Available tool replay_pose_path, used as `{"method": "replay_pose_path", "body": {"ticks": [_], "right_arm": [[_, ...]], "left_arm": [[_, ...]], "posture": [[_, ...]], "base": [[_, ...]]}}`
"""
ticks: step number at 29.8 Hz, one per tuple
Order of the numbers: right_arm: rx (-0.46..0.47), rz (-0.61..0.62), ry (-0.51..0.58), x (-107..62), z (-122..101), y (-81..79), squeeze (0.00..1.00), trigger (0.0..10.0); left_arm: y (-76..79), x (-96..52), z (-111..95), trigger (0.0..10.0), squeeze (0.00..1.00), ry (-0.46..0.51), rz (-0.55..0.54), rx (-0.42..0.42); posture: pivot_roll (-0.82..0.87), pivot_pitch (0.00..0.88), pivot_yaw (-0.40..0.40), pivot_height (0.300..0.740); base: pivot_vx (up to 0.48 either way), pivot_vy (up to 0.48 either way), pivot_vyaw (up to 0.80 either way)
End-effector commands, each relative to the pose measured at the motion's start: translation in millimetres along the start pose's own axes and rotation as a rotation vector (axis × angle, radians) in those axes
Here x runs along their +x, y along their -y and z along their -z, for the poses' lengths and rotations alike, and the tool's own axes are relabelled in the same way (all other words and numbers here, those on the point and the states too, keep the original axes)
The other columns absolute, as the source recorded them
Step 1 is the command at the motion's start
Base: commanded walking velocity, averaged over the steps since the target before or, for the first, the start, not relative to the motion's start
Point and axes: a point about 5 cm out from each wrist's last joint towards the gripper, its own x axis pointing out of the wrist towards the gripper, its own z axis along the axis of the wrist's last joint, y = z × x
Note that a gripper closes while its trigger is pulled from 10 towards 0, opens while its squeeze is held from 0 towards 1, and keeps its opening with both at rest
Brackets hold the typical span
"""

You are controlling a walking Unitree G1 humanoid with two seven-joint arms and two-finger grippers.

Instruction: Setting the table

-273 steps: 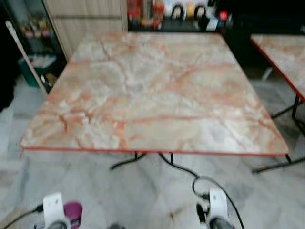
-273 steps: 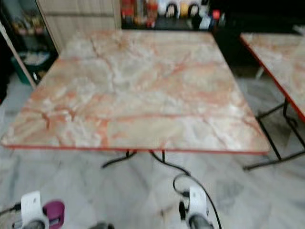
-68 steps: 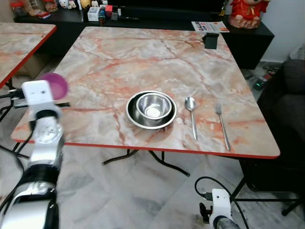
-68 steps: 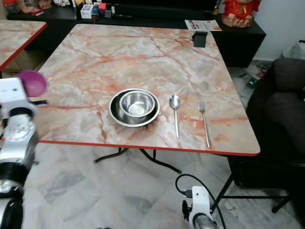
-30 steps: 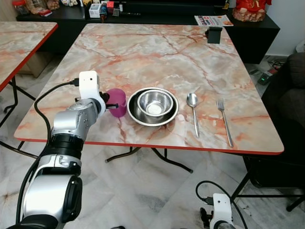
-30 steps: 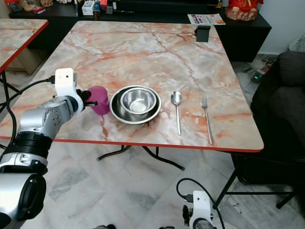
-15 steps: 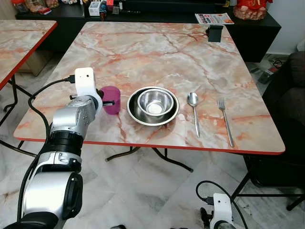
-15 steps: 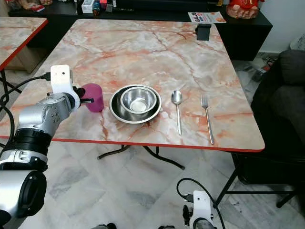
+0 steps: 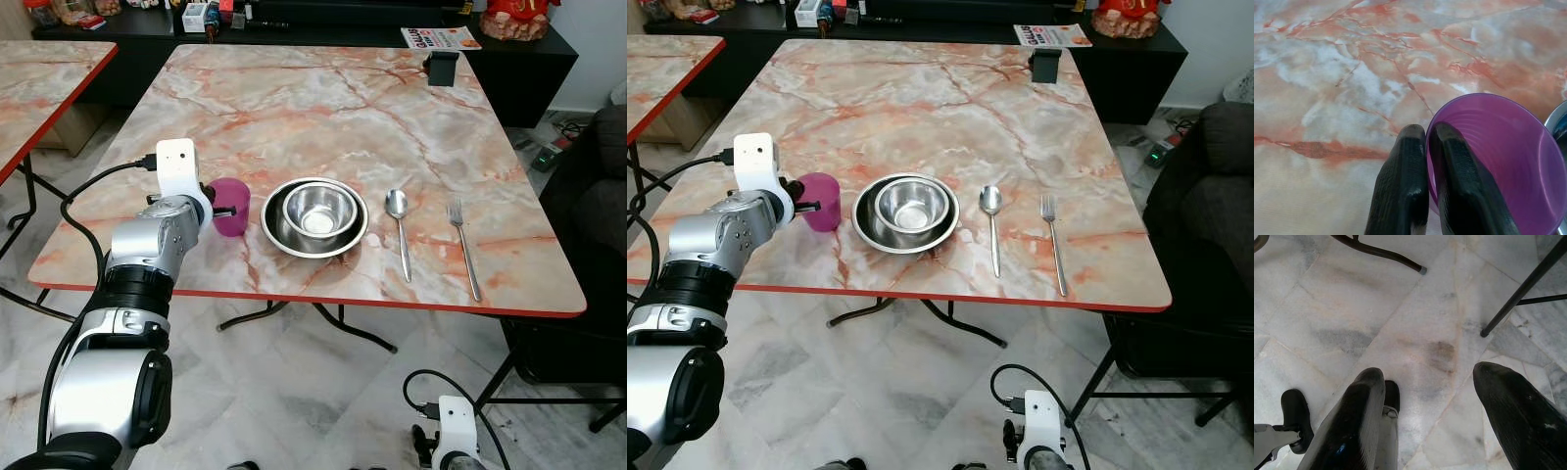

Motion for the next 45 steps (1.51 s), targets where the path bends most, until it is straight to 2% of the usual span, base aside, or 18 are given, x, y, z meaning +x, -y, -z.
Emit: {"method": "replay_pose_path", "body": {"ticks": [1, 18, 20, 22, 23, 25, 27, 28, 32, 33, 35, 36, 37, 38, 39, 40, 41, 45], "right_arm": [[0.019, 0.016, -0.018, -1.0, 5.0, 3.6, 0.0, 10.0], [0.021, 0.014, -0.018, -1.0, 5.1, 2.6, 0.0, 10.0], [0.022, 0.015, -0.017, -1.0, 4.9, 2.7, 0.0, 10.0], [0.024, 0.017, -0.015, -1.0, 4.8, 3.0, 0.0, 10.0], [0.026, 0.018, -0.014, -1.0, 4.8, 3.4, 0.0, 10.0], [0.026, 0.02, -0.012, -1.1, 4.6, 4.1, 0.0, 10.0], [0.026, 0.019, -0.012, -1.1, 4.6, 4.2, 0.0, 10.0], [0.025, 0.018, -0.01, -1.1, 4.4, 4.2, 0.0, 10.0], [0.026, 0.018, -0.006, -0.8, 3.0, 4.2, 0.0, 10.0], [0.026, 0.018, -0.006, -0.8, 3.0, 4.2, 0.0, 10.0], [0.026, 0.018, -0.005, -0.8, 2.9, 4.0, 0.0, 10.0], [0.027, 0.018, -0.006, -0.9, 3.2, 3.9, 0.0, 10.0], [0.028, 0.018, -0.006, -0.9, 3.4, 3.9, 0.0, 10.0], [0.028, 0.018, -0.007, -0.9, 3.6, 3.8, 0.0, 10.0], [0.028, 0.018, -0.007, -0.9, 3.6, 3.8, 0.0, 10.0], [0.028, 0.017, -0.008, -1.0, 4.3, 3.1, 0.0, 10.0], [0.027, 0.016, -0.008, -1.1, 4.7, 2.6, 0.0, 10.0], [0.03, 0.014, -0.012, -1.5, 6.5, 0.9, 0.0, 10.0]], "left_arm": [[2.6, 0.5, -2.2, 10.0, 1.0, 0.002, 0.002, 0.003], [-3.0, -2.7, -24.4, 10.0, 1.0, 0.11, -0.024, -0.028], [-6.4, -6.3, -37.3, 10.0, 1.0, 0.195, -0.042, -0.022], [-17.2, -16.6, -60.4, 10.0, 1.0, 0.376, -0.124, 0.015], [-24.8, -23.3, -69.7, 10.0, 0.0, 0.456, -0.174, 0.014], [-46.5, -38.5, -78.9, 10.0, 0.0, 0.58, -0.308, 0.039], [-58.5, -42.5, -75.9, 10.0, 0.0, 0.592, -0.372, 0.078], [-74.1, -47.2, -70.1, 10.0, 0.0, 0.599, -0.44, 0.121], [-107.7, -56.1, -54.2, 10.0, 0.0, 0.572, -0.57, 0.261], [-107.7, -56.1, -54.2, 10.0, 0.0, 0.572, -0.57, 0.261], [-122.8, -59.2, -42.8, 10.0, 0.0, 0.546, -0.626, 0.333], [-138.4, -63.7, -28.2, 10.0, 0.0, 0.509, -0.683, 0.42], [-141.5, -64.9, -25.0, 10.0, 0.0, 0.503, -0.694, 0.439], [-149.9, -67.4, -16.2, 10.0, 0.0, 0.479, -0.73, 0.502], [-149.9, -67.4, -16.2, 10.0, 0.0, 0.479, -0.73, 0.502], [-164.3, -72.6, -0.5, 10.0, 0.0, 0.433, -0.802, 0.615], [-170.4, -75.3, 6.3, 10.0, 0.0, 0.413, -0.834, 0.662], [-204.9, -91.5, 52.7, 10.0, 0.0, 0.265, -0.99, 0.73]], "posture": [[0.03, 0.142, -0.009, 0.74], [0.03, 0.141, -0.008, 0.74], [0.03, 0.139, -0.01, 0.74], [0.02, 0.139, -0.011, 0.74], [0.03, 0.139, -0.013, 0.74], [0.03, 0.139, -0.017, 0.74], [0.03, 0.141, -0.019, 0.74], [0.03, 0.14, -0.019, 0.74], [0.04, 0.143, -0.018, 0.74], [0.04, 0.143, -0.018, 0.74], [0.04, 0.147, -0.017, 0.74], [0.05, 0.147, -0.016, 0.74], [0.05, 0.147, -0.016, 0.74], [0.05, 0.15, -0.015, 0.74], [0.05, 0.15, -0.015, 0.74], [0.06, 0.152, -0.015, 0.74], [0.06, 0.152, -0.014, 0.74], [0.06, 0.152, -0.01, 0.74]], "base": [[0.0, 0.0, 0.0], [0.0, 0.0, 0.0], [0.0, 0.0, 0.0], [0.0, 0.0, 0.0], [0.0, 0.0, 0.0], [0.0, 0.0, 0.0], [0.0, 0.0, 0.0], [0.0, 0.0, 0.0], [0.0, 0.0, 0.0], [0.0, 0.0, 0.0], [0.0, 0.0, 0.0], [0.0, 0.0, 0.0], [0.0, 0.0, 0.0], [0.0, 0.0, 0.0], [0.0, 0.0, 0.0], [0.0, 0.0, 0.0], [0.0, 0.0, 0.0], [0.0, 0.0, 0.0]]}}
